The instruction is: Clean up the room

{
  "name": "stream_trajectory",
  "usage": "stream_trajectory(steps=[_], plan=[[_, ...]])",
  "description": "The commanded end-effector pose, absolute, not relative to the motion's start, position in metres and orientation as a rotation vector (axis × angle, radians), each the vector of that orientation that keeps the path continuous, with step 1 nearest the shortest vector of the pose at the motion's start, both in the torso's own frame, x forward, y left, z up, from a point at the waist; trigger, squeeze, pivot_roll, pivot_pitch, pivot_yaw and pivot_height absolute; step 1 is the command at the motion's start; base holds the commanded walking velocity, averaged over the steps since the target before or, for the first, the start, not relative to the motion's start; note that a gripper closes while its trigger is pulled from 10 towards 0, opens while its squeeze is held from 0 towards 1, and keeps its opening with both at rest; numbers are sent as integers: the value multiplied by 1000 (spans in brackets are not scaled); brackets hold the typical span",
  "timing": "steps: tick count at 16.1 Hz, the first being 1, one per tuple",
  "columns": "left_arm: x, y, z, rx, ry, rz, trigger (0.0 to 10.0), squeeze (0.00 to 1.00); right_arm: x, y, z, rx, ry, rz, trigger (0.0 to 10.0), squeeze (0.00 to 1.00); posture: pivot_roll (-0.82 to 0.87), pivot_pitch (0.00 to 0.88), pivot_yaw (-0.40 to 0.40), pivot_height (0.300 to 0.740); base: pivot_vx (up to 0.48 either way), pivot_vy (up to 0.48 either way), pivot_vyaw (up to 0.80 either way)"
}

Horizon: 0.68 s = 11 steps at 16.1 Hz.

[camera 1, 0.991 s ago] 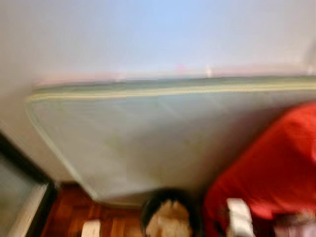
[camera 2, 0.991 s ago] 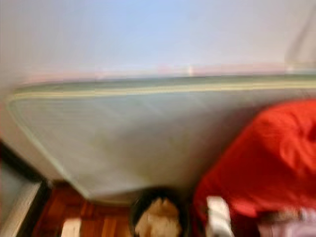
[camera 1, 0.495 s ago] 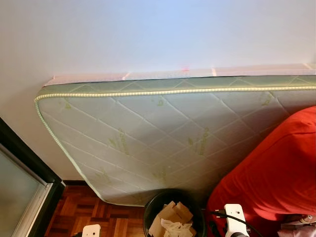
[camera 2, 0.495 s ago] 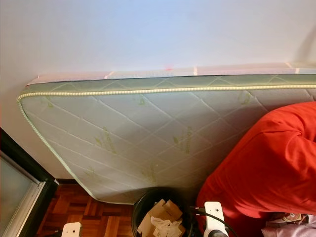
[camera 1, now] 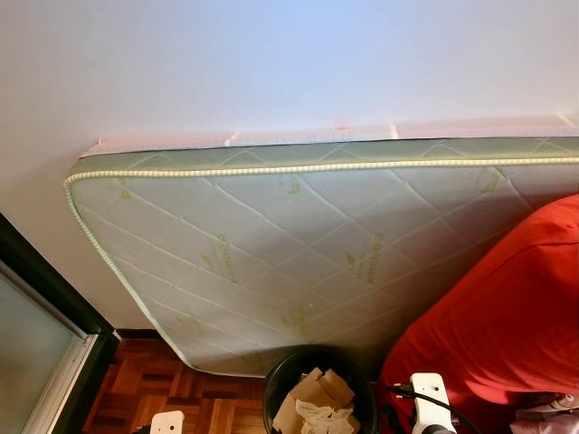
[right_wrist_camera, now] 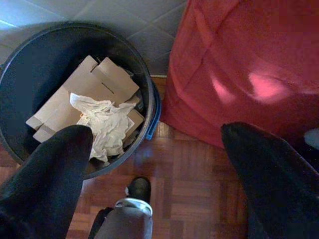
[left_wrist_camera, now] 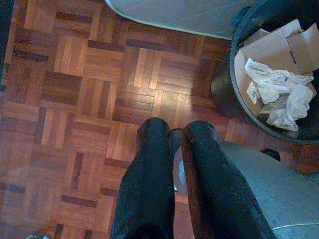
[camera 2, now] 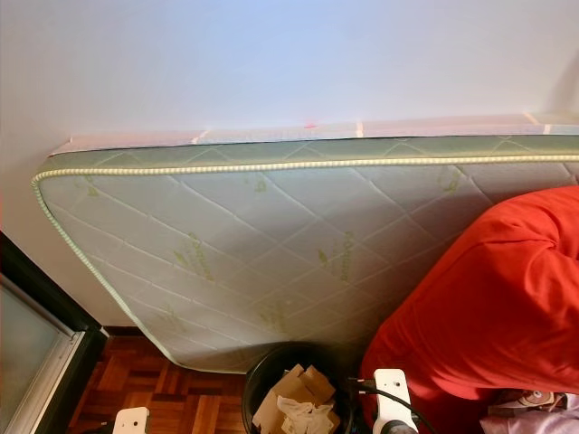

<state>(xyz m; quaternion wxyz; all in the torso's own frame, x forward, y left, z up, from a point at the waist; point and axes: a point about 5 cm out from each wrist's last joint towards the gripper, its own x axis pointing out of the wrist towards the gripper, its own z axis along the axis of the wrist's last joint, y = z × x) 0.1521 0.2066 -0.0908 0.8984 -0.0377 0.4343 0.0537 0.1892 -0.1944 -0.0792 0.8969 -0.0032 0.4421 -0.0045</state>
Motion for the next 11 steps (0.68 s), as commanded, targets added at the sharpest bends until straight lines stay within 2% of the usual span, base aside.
stream_trajectory(steps=[1, 11], plan=[[147, 207, -93, -75, 924, 107, 10000, 0, 190, -192, -80, -2, 921, -5, 10000, 0, 43, 0, 58, 713, 0, 0, 0], [147, 207, -93, -79, 921, 110, 10000, 0, 189, -191, -80, -2, 921, -6, 10000, 0, 45, 0, 57, 713, 0, 0, 0]])
